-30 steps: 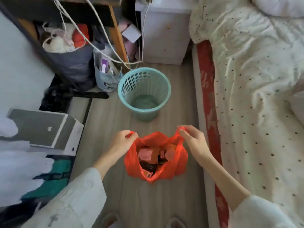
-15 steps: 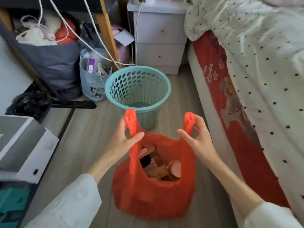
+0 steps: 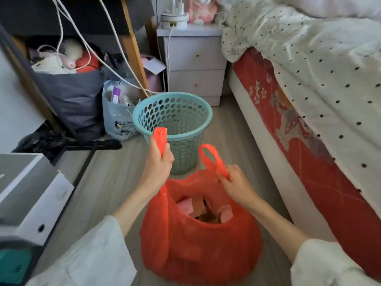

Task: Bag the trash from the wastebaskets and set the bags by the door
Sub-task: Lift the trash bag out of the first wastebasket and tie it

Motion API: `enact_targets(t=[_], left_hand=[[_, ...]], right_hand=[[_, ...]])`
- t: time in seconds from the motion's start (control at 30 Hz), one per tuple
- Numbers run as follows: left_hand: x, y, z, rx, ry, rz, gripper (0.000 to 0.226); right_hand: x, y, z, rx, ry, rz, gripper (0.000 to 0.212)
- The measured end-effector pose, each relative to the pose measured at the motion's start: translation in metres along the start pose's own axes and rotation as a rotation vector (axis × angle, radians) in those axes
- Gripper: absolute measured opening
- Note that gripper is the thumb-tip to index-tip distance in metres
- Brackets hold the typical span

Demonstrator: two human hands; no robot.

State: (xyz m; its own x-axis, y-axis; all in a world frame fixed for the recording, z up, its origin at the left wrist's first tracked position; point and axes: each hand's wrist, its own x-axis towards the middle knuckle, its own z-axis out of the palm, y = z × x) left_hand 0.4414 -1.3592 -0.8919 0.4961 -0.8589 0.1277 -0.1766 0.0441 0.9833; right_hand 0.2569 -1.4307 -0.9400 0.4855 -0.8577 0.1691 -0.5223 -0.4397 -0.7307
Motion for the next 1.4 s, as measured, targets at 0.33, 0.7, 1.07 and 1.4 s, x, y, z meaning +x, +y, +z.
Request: enact_targets(t=[0.33,0.7,1.07,1.4], left_hand=[[-0.03,-0.027,-0.026,-0.159,0.169,0.012,0.049],[-0.058,-0.032,-0.052,-0.214,0.424,-0.016,0.023],[-0.059,-0.057,-0.026,0.072,-0.235,-0.276,0.06],[-0.047,-0.072,-0.008,-0.229,0.208,-0.294,0.04]], right_hand=[[-0.014,-0.026,0.002,0.872,0.225,0.406,0.045],[-0.013,-0.01,0.005,1.085,0.237,0.472,0.023],[-0.027,-0.016,0.002,1.078,0.125,0.47,0.052],[-0.03,-0.003,0.009,0.909,0.067,0.528,0.022]])
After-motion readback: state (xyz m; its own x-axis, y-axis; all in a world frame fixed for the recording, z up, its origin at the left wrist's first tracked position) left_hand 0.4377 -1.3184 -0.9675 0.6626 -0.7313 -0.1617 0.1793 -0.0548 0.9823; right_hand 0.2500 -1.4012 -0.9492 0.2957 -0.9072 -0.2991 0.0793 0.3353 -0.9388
